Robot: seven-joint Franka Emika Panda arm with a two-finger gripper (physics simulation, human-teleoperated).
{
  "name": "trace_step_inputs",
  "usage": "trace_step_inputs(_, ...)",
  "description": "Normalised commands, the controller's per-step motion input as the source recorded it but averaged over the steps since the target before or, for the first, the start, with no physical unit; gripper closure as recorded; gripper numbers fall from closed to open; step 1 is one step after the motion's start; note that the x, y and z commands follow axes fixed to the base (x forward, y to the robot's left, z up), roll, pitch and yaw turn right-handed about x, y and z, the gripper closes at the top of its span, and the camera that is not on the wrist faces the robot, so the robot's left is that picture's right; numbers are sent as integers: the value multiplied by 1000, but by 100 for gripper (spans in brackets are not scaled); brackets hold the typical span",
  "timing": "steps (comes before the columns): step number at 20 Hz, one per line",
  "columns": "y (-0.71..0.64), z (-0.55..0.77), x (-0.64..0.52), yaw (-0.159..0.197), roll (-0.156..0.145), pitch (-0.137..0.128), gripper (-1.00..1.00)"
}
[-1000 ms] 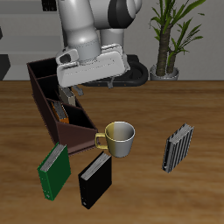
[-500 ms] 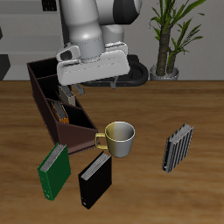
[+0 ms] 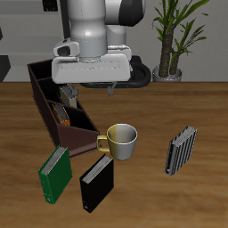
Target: Place the yellow book into the right desk caddy's front compartment and place the orange book into the right desk caddy's left compartment and place the black book into the right desk caddy's back compartment
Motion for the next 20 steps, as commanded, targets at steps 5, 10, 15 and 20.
trace_step_inputs(5, -74, -140, 344, -44, -153, 32, -100)
trace_step_inputs(10, 72, -97, 259, -13, -40, 14, -100)
trace_step_inputs(15, 59, -69, 250, -34, -22, 6, -100)
trace_step_inputs(20, 14, -85, 296, -72, 12, 3, -100)
